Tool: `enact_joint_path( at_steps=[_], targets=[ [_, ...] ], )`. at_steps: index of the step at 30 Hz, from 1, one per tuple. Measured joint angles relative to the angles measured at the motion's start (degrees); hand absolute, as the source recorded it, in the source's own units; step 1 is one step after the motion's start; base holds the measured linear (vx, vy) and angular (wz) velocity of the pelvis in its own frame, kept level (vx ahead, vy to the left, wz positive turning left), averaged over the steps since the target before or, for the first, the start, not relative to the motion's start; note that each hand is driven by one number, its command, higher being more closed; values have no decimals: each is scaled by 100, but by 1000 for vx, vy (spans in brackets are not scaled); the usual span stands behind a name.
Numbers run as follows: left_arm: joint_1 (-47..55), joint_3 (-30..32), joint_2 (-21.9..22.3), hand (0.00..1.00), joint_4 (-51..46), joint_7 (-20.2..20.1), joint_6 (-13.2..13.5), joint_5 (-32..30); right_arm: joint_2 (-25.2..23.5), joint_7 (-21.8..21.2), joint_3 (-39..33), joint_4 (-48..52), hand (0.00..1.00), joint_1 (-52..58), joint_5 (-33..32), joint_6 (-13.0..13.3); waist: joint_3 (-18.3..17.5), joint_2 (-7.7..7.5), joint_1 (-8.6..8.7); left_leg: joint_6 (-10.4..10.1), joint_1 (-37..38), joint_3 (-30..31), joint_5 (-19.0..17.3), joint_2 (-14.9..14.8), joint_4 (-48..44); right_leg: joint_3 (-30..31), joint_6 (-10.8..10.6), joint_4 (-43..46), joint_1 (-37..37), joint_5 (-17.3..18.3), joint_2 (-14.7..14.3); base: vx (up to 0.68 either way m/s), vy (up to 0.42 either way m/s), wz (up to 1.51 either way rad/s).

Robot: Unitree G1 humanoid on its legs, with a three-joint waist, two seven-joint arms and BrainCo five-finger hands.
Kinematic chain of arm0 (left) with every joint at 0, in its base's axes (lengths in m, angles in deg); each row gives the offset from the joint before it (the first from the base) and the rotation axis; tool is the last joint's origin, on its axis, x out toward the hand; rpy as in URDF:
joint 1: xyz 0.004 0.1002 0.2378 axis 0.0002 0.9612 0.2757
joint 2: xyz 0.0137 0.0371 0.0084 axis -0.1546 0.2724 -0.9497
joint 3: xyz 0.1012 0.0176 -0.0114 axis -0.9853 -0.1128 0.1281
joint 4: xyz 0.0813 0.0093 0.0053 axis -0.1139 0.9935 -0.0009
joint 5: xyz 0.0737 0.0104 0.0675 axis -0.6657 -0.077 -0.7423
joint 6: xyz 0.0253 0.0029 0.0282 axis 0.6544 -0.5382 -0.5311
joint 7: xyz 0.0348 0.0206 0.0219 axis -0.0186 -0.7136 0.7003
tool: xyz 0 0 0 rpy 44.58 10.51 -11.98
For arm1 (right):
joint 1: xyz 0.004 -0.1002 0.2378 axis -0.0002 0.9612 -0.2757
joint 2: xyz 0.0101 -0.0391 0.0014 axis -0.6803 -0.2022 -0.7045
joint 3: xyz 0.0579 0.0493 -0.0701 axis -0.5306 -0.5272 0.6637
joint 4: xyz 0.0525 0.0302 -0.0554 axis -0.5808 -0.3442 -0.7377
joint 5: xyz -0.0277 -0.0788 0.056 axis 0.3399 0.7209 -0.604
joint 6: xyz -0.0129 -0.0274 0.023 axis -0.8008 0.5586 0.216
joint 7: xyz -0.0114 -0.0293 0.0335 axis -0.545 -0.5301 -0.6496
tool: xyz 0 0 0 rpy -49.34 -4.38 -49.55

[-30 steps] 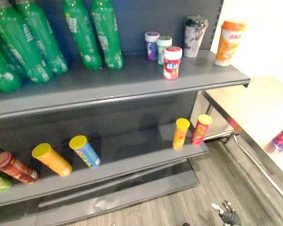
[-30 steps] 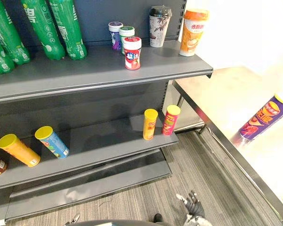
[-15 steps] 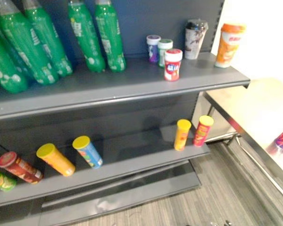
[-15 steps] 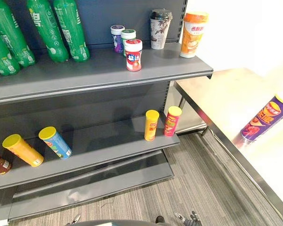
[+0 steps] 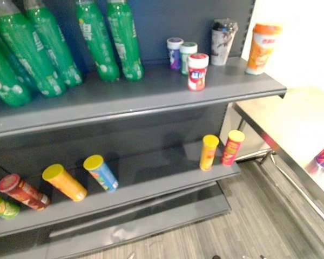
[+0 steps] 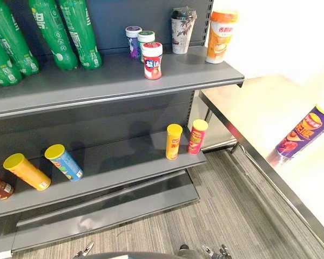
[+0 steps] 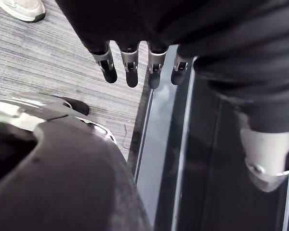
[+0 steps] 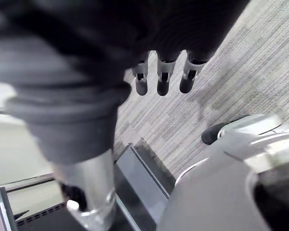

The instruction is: Put the gum and the chips on the shelf.

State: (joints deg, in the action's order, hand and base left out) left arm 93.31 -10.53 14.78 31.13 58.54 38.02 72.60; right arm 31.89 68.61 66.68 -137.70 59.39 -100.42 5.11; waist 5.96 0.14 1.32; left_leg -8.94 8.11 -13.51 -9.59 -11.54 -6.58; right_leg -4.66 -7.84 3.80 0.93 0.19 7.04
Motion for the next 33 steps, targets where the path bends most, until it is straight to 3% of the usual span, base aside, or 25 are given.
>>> enact_joint_path(
  at_steps=[6, 19, 24, 28, 30, 31, 32, 33],
  targets=[
    [-90, -39, -97, 0, 14, -17, -4, 4, -51, -5, -45, -17, 0, -5, -4, 8, 183, -80, -7, 84, -42, -43, -182, 92, -273, 100, -67, 244, -72, 71, 126, 0, 51, -5],
    [-87, -13, -70, 0, 7, -5, 96, 6, -145, 46, -256, -11, 0, 11, -114, 71, 331, -93, -72, 78, -123, -15, -351, 30, -596, 122, -60, 613, -182, 274, 122, 0, 1, 0],
    [-136, 18, -60, 0, -61, -20, 250, 5, -173, 136, -319, 60, 0, 1, -216, 151, 404, -88, -125, 96, -435, -42, -631, -72, -1170, 221, -80, 762, -394, 330, 114, -17, 21, -9],
    [-123, 298, -7, 0, -166, -55, 197, 3, -343, 134, -458, 610, 0, 109, -459, 226, 408, -111, -115, 203, -704, -492, -1090, -339, -1939, 463, -310, 498, -532, 79, 66, -43, 119, -54],
    [-72, 384, 65, 0, -341, -97, 205, -12, -511, 86, -534, 942, 0, 126, -591, 303, 386, -84, -169, 312, -790, -1003, -1182, -446, -2067, -298, -160, 321, -713, 162, 365, -80, 211, -110],
    [-81, 420, 61, 0, -374, -95, 206, -14, -548, 45, -539, 955, 0, 85, -612, 335, 391, -89, -174, 317, -807, -1174, -1180, -531, -2067, -606, 19, 386, -819, 233, 454, -23, 161, -141],
    [-81, 486, 49, 0, -429, -51, 211, -11, -575, -92, -540, 928, 0, 7, -628, 367, 414, -104, -202, 316, -772, -1593, -1174, -782, -2060, -1346, 221, 981, -1085, 296, 607, 10, 93, -128],
    [-82, 486, 29, 0, -429, -26, 210, -9, -573, -124, -552, 921, 0, 7, -631, 389, 424, -113, -199, 305, -721, -1723, -1165, -855, -2039, -1600, 268, 1258, -1087, 325, 674, 34, 88, -137]
  ],
)
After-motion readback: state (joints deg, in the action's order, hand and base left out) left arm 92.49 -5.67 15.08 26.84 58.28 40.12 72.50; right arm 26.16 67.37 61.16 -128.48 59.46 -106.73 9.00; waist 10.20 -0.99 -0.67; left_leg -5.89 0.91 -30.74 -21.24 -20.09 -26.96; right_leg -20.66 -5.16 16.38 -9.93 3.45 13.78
